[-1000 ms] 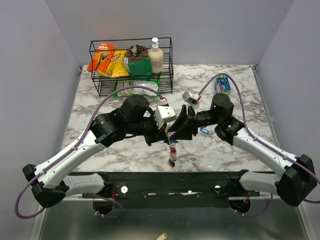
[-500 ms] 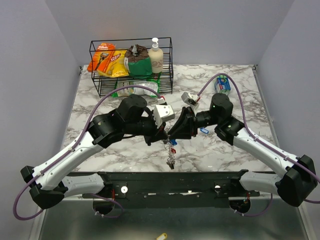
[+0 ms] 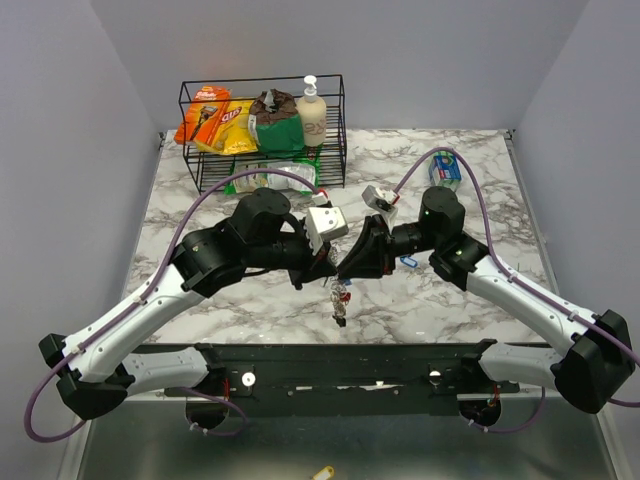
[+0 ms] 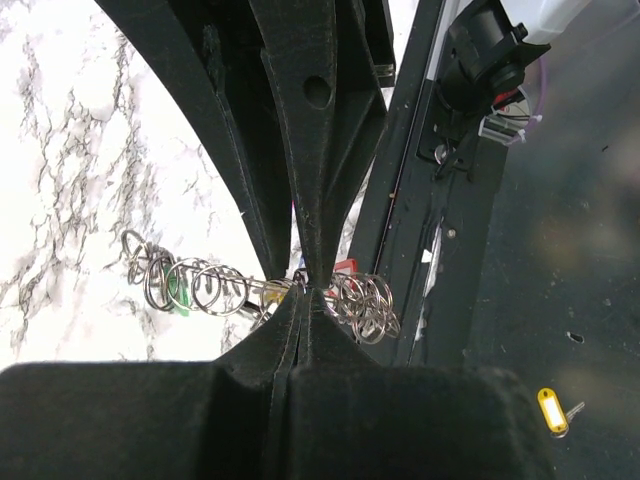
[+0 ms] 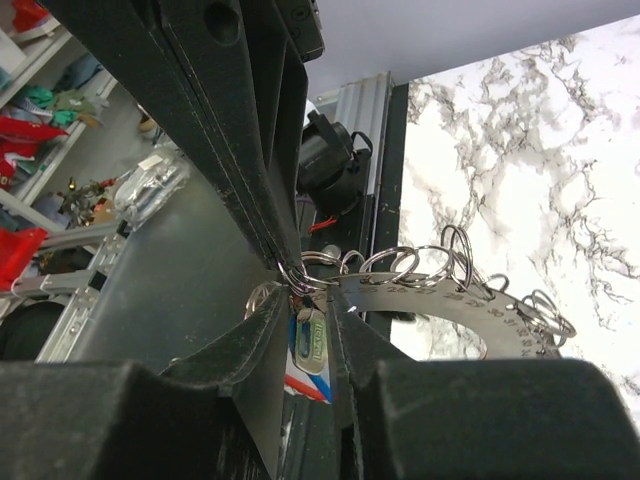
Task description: Put the keys on the keyring
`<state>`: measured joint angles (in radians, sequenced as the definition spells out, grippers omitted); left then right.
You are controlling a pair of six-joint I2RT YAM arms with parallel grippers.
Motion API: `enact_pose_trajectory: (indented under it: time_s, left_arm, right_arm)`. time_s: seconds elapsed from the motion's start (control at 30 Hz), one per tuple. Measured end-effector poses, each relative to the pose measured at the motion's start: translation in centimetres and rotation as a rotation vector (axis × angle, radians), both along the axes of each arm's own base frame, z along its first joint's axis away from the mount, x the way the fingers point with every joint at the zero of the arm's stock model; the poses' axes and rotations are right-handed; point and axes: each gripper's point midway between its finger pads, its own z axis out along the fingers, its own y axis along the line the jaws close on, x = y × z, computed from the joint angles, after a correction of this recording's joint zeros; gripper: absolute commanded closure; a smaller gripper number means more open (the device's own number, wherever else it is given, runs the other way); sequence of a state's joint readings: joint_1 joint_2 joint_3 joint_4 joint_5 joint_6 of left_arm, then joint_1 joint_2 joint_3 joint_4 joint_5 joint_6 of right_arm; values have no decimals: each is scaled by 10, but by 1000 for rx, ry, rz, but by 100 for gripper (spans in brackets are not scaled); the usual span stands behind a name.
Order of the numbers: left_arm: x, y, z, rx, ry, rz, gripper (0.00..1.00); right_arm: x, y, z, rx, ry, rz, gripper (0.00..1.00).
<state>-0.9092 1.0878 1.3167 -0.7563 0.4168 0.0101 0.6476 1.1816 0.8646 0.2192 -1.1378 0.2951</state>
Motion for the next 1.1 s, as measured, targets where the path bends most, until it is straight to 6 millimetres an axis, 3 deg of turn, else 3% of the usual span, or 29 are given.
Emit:
enact_pose_trajectory:
  time_s: [0.33, 0.5, 0.87, 0.97, 1.1]
  left_arm:
    - [1, -2, -1, 0, 4, 2, 100]
    - [3, -3, -1, -1, 4, 3, 100]
    - [7, -6, -9, 24, 22, 7, 100]
    - [7, -6, -9, 25, 22, 7, 100]
    - [7, -6, -9, 24, 20, 7, 100]
  right_arm:
    - [-2, -2, 4, 2, 12, -6, 86]
    - [-2, -2, 4, 0, 22, -7, 88]
    - [-1, -7, 5, -14, -17, -65, 43]
    - [-3, -10, 14, 11, -67, -80, 37]
    - [-5, -11, 19, 25, -97, -79, 37]
